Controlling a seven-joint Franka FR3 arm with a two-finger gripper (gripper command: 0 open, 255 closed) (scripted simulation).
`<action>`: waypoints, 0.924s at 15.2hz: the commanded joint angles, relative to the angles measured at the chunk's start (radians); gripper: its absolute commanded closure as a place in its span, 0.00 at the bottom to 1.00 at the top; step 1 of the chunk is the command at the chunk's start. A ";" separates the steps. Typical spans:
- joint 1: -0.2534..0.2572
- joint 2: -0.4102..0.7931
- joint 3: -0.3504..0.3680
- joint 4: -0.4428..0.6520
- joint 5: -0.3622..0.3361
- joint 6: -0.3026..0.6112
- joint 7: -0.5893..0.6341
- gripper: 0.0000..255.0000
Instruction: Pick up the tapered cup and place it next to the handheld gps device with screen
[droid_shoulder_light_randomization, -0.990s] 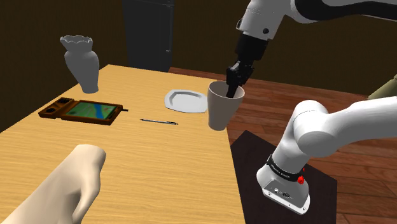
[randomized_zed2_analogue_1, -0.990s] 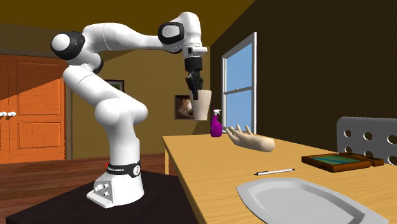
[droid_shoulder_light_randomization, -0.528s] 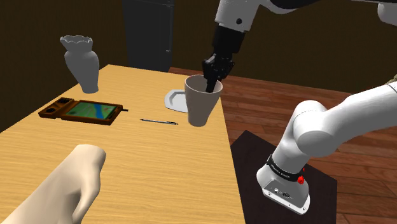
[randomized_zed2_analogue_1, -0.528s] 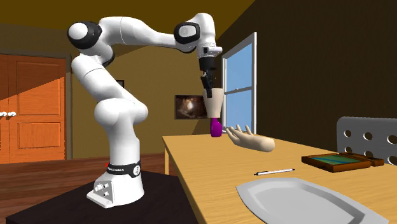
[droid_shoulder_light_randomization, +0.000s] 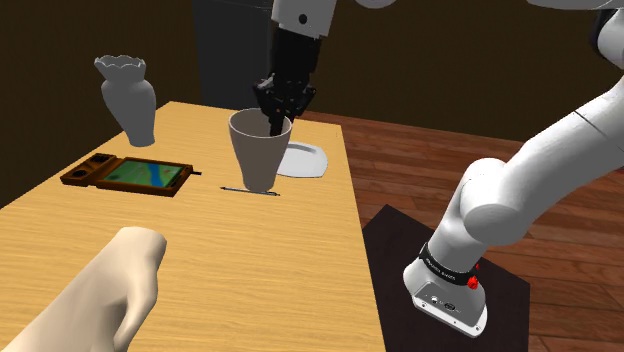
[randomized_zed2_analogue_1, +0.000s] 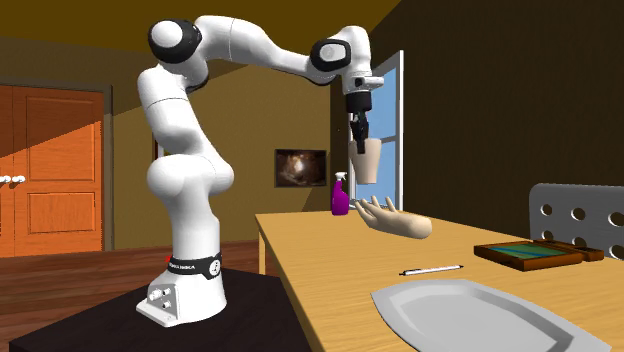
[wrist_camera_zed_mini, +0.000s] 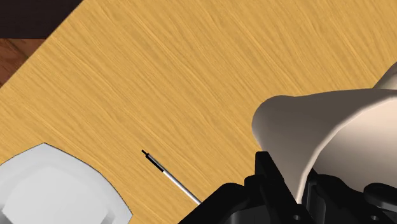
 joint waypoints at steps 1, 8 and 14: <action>-0.010 0.090 0.030 0.074 -0.022 0.019 0.031 1.00; -0.014 0.401 0.112 0.376 -0.153 0.017 0.154 1.00; 0.058 0.702 0.141 0.724 -0.311 -0.062 0.259 1.00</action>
